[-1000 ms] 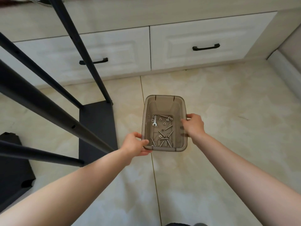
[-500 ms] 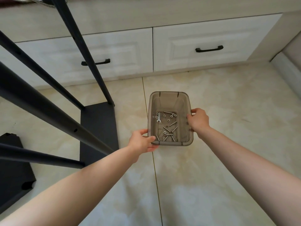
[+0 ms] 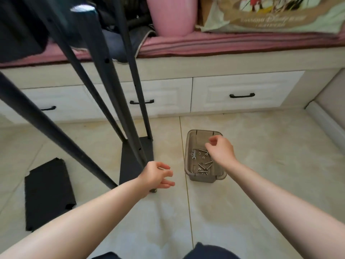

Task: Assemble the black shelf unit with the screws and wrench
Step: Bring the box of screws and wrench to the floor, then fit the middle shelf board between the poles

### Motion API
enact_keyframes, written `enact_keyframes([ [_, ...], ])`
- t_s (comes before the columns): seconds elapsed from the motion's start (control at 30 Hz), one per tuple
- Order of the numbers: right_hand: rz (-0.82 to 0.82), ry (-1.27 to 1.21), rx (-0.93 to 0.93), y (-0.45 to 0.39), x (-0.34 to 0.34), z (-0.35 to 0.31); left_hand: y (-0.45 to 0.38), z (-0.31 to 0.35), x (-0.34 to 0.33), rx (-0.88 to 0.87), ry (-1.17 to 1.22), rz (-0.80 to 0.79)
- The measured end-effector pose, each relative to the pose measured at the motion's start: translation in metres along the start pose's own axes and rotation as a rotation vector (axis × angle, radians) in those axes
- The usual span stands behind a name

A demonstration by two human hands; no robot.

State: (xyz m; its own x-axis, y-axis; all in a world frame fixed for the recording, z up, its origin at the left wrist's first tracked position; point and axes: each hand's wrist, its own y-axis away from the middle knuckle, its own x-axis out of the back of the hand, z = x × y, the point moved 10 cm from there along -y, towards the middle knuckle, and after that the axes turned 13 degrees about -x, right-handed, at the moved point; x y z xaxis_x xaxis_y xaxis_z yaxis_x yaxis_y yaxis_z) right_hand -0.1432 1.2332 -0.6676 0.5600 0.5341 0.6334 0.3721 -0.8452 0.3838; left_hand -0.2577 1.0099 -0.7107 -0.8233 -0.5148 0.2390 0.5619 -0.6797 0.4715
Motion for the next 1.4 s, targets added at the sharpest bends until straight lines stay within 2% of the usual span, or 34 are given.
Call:
enact_keyframes([
  [0.23, -0.197, -0.055, 0.248, 0.103, -0.016, -0.098, 0.069, 0.028, 0.056, -0.097, 0.015, 0.071],
  [0.43, -0.324, -0.056, 0.312, 0.161, -0.043, -0.152, 0.111, 0.041, 0.109, -0.094, -0.041, 0.194],
  [0.53, -0.370, -0.115, 0.282, 0.178, -0.059, -0.172, 0.127, 0.039, 0.135, -0.051, -0.017, 0.312],
  [0.63, -0.341, -0.165, 0.275, 0.186, -0.066, -0.182, 0.143, 0.037, 0.162, -0.025, 0.014, 0.497],
  [0.7, -0.311, -0.181, 0.294, 0.188, -0.067, -0.185, 0.152, 0.045, 0.188, -0.096, 0.025, 0.672],
  [0.77, -0.292, -0.180, 0.312, 0.188, -0.066, -0.187, 0.156, 0.061, 0.209, -0.244, 0.020, 0.765],
  [0.87, -0.274, -0.162, 0.327, 0.184, -0.061, -0.190, 0.151, 0.083, 0.217, -0.411, -0.017, 0.712],
  [0.97, -0.276, -0.167, 0.351, 0.183, -0.057, -0.192, 0.153, 0.091, 0.215, -0.483, -0.069, 0.685],
  [1.4, -0.248, -0.216, 0.393, 0.186, -0.048, -0.191, 0.187, 0.093, 0.186, -0.567, -0.404, 0.588],
])
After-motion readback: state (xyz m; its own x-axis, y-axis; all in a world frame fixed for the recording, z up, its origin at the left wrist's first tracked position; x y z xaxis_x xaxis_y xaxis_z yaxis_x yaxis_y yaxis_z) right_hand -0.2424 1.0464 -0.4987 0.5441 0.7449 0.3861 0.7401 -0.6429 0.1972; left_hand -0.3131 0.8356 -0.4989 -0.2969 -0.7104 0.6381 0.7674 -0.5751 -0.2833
